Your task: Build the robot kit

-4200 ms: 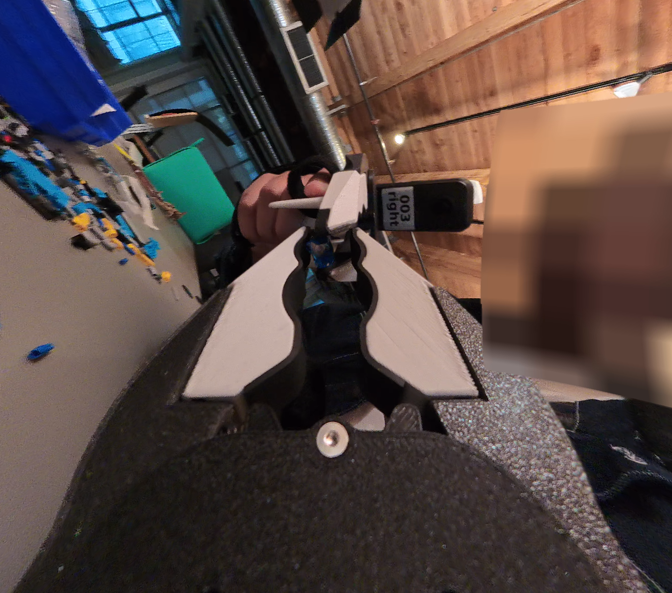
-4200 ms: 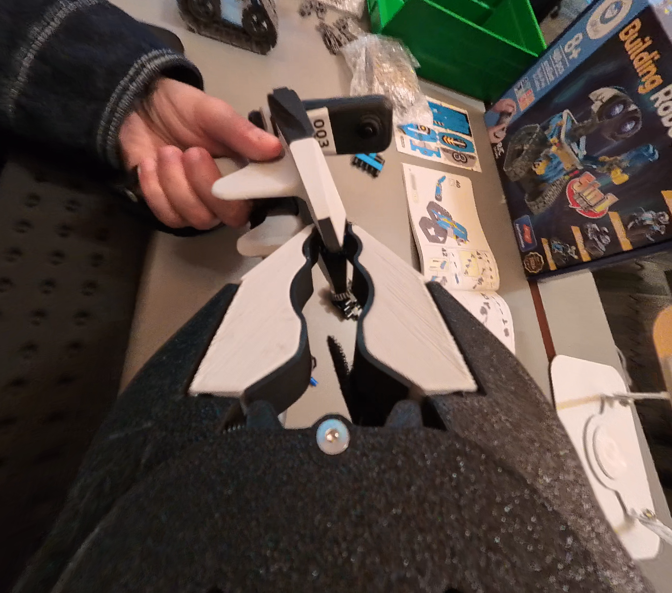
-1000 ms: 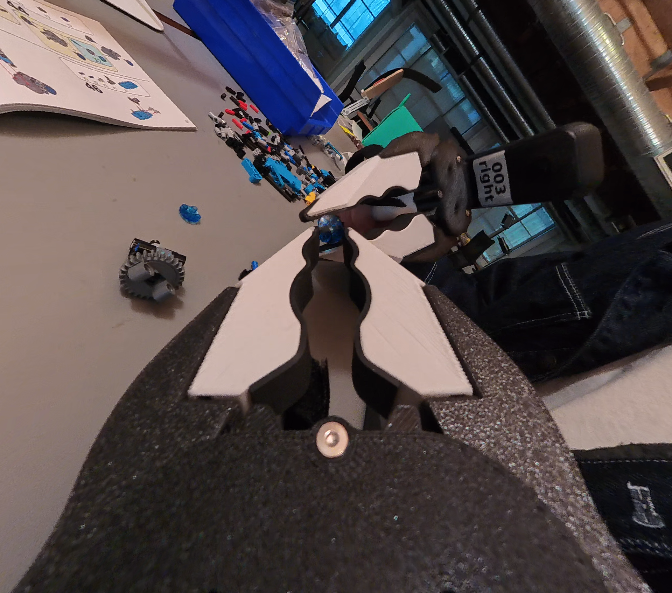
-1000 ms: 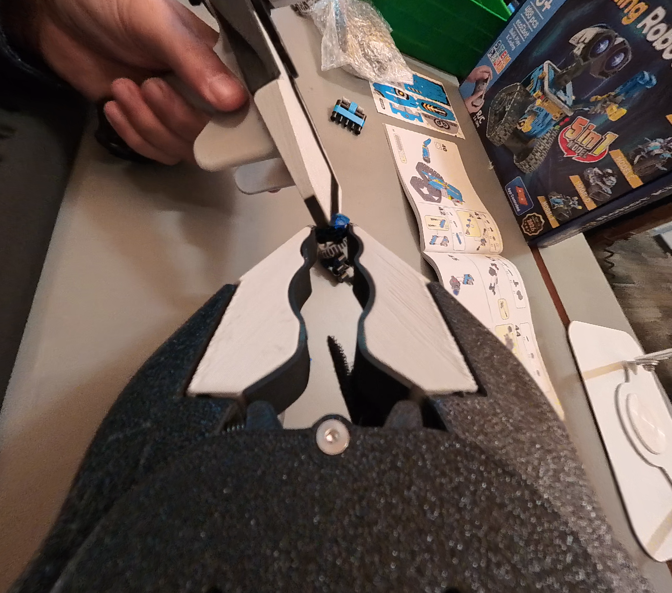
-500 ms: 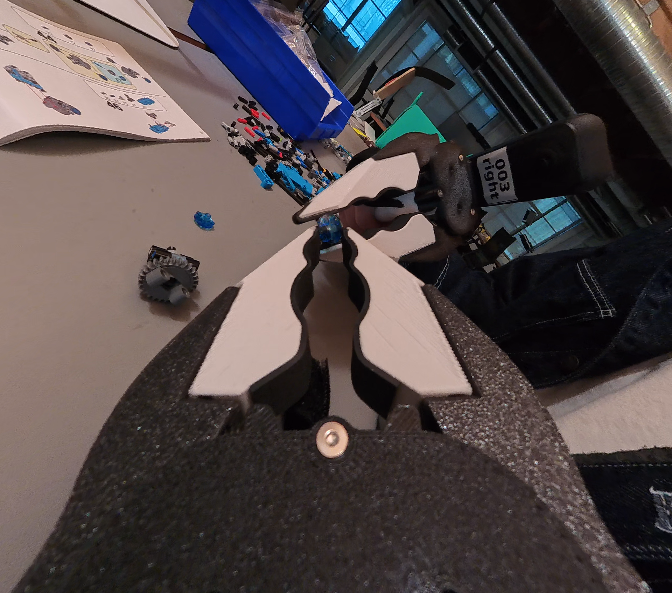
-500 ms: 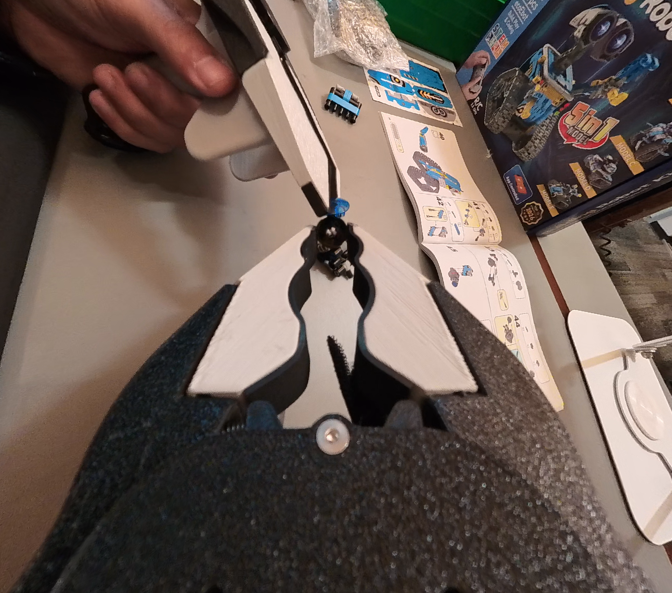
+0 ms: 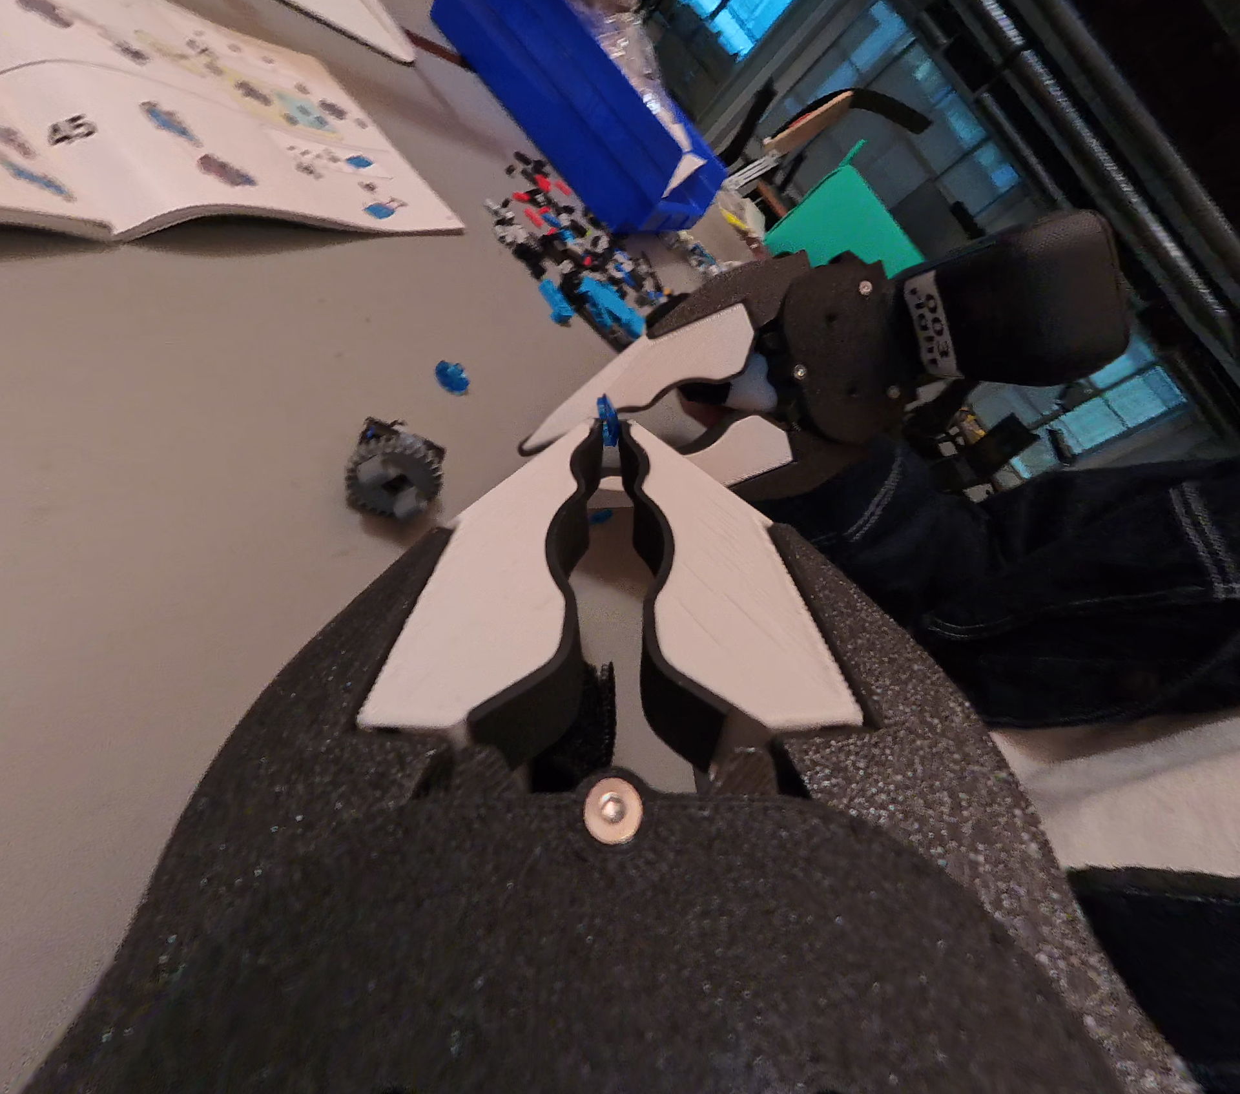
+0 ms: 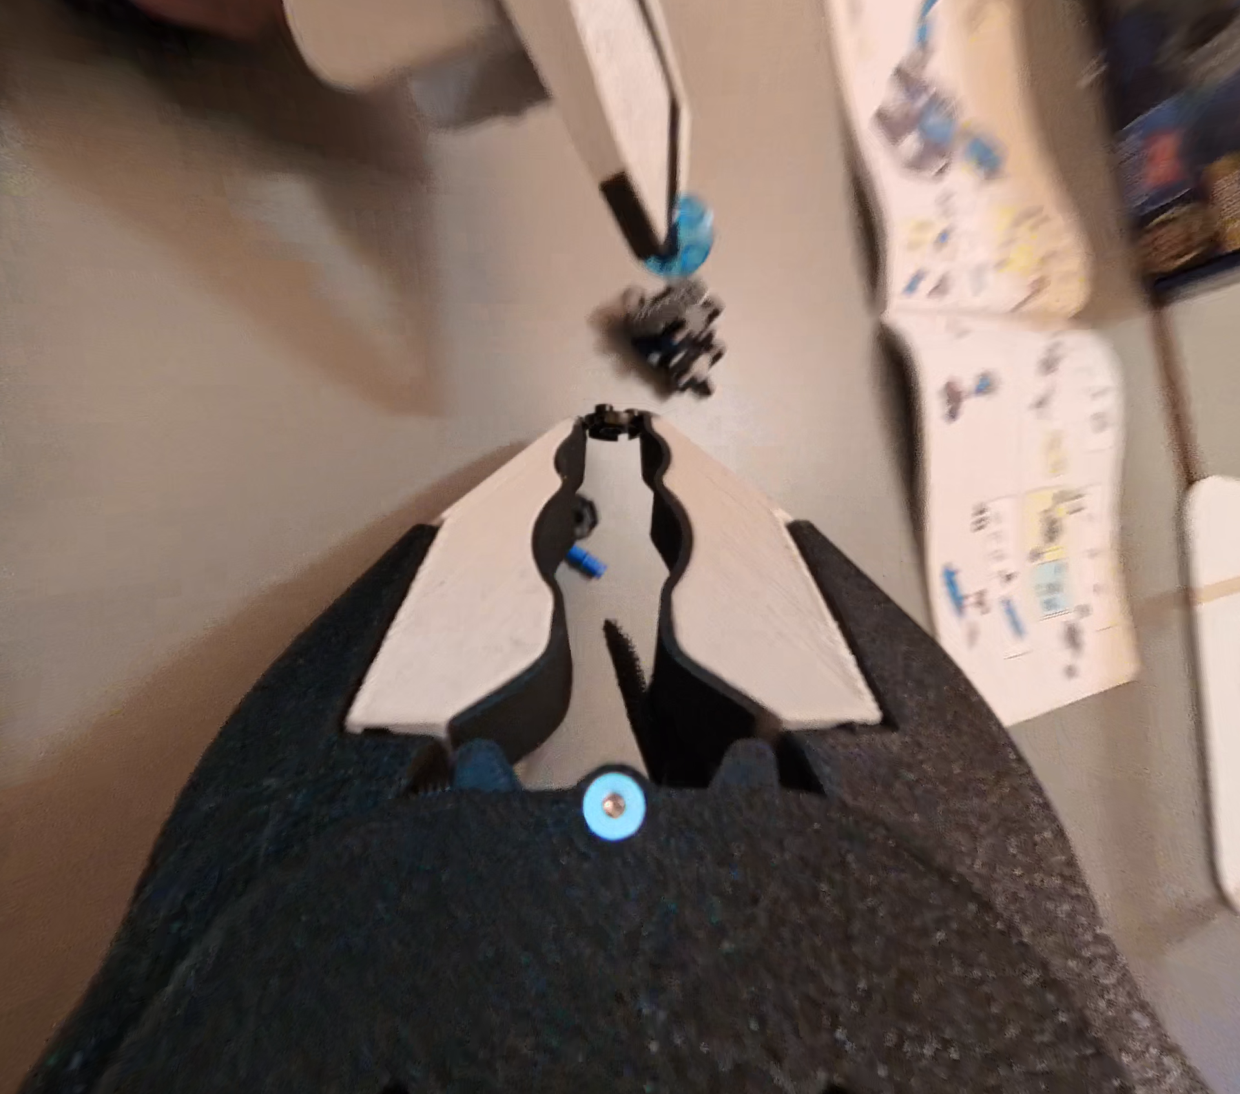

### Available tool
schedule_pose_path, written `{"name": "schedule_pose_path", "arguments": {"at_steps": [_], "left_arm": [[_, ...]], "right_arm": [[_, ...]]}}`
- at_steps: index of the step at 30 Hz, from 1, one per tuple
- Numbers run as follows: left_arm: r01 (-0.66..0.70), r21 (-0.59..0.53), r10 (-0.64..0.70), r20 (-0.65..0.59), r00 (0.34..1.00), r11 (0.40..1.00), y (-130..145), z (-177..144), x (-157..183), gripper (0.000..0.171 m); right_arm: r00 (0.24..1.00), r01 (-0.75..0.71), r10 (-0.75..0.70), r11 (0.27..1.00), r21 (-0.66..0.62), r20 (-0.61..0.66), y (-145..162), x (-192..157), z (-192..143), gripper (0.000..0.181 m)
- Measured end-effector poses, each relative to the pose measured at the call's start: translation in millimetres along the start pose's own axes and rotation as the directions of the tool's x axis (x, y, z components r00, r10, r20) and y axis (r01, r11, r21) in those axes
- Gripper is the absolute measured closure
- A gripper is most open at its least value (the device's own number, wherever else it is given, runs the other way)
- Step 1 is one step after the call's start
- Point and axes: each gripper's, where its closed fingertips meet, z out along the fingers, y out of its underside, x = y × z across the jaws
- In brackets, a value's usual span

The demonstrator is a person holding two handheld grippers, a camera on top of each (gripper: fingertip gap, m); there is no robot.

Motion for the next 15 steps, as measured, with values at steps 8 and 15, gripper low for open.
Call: {"name": "schedule_pose_path", "arguments": {"at_steps": [8, 15], "left_arm": [[-0.041, -0.17, 0.063, 0.122, 0.99, 0.985, 28.1, 3.0, -21.0, 0.168], [-0.071, -0.238, 0.11, 0.154, 0.982, 0.969, 37.6, 3.3, -25.6, 0.168]], "right_arm": [[0.968, -0.148, 0.148, 0.989, -0.014, 0.203, 4.6, -22.1, 15.7, 0.165], [0.926, -0.257, 0.248, 0.966, -0.009, 0.285, 3.4, -22.8, 17.7, 0.164]]}}
